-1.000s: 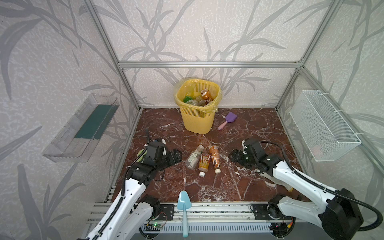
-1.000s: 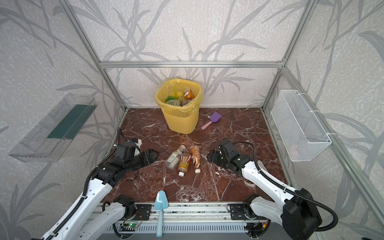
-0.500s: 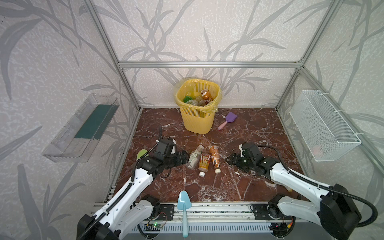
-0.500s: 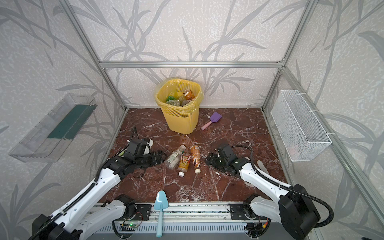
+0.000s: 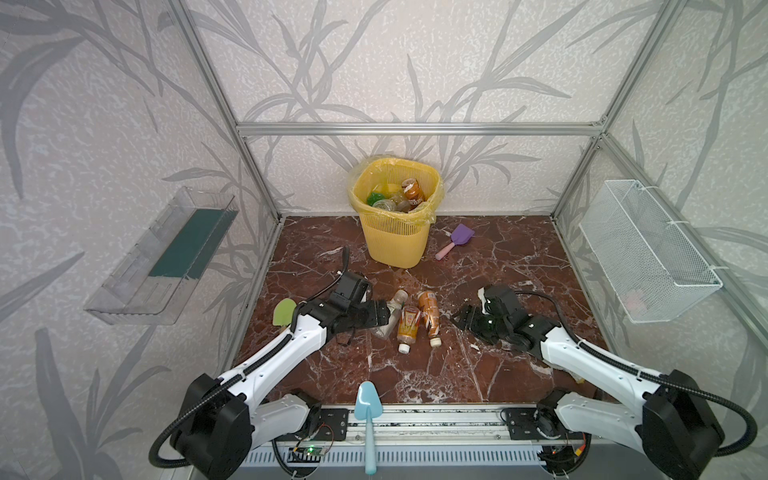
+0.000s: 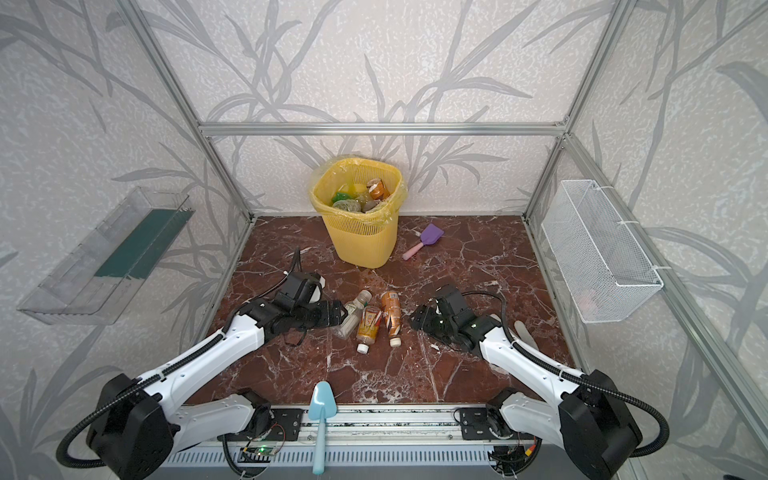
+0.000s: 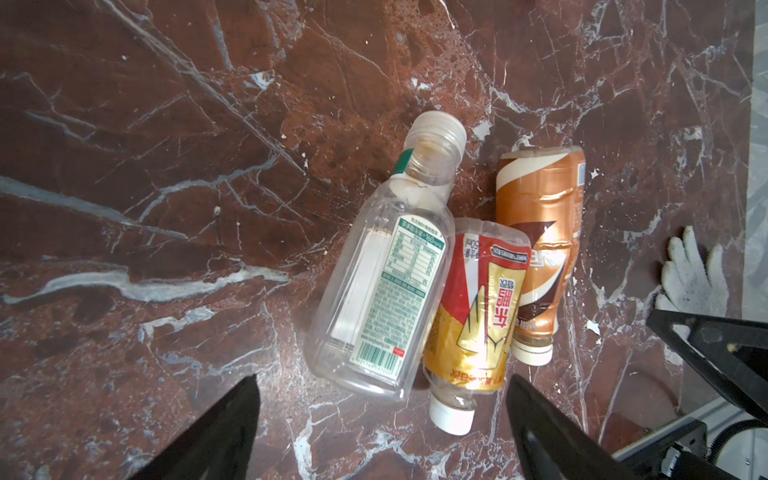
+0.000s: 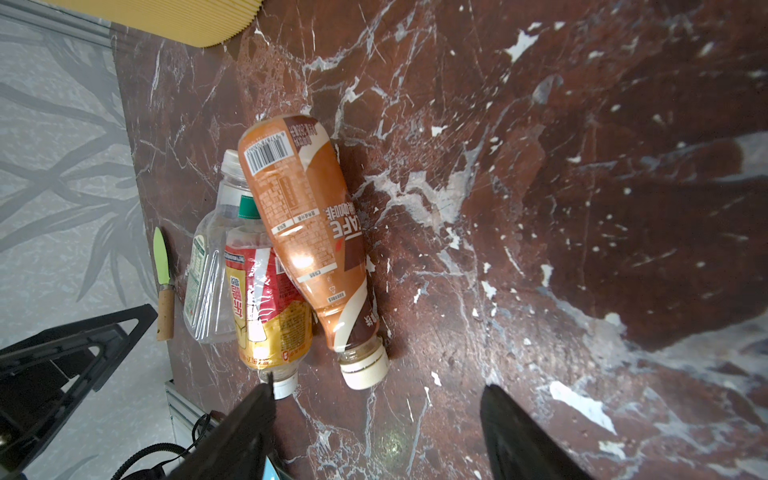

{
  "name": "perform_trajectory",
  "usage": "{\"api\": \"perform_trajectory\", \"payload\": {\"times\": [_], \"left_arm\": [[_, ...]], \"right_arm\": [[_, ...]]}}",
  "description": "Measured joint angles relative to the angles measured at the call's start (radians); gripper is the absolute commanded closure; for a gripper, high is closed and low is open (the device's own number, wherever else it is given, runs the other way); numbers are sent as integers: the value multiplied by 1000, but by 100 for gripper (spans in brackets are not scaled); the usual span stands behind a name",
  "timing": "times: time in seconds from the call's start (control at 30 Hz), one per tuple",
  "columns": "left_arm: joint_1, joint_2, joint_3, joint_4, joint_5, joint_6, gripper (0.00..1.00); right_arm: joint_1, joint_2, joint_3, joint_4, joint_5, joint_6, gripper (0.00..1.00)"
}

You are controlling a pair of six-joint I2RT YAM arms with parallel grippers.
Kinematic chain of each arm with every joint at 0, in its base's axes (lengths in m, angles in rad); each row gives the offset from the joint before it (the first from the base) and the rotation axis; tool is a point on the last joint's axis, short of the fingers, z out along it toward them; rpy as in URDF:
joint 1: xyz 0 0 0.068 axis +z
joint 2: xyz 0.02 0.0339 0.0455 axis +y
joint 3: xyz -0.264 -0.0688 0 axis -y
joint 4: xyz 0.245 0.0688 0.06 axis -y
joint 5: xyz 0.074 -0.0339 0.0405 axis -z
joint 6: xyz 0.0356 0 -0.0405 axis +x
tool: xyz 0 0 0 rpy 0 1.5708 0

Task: Throw the plastic bottles in the bin
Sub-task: 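Lower the left gripper onto the clear green-labeled bottle and close it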

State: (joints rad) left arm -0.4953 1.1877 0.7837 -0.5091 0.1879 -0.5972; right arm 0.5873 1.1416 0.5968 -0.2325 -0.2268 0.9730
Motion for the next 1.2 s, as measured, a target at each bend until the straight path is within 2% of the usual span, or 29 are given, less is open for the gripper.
{"api": "perform_trajectory", "payload": {"times": [0.7, 1.2], "left_arm": [[-27, 206, 50, 84, -3, 23, 10], [-38, 261, 53, 102, -36, 19, 27]], "right_arm": [[0, 0, 0, -4, 1, 2, 23], [0, 0, -7, -3, 7, 2, 24]]}}
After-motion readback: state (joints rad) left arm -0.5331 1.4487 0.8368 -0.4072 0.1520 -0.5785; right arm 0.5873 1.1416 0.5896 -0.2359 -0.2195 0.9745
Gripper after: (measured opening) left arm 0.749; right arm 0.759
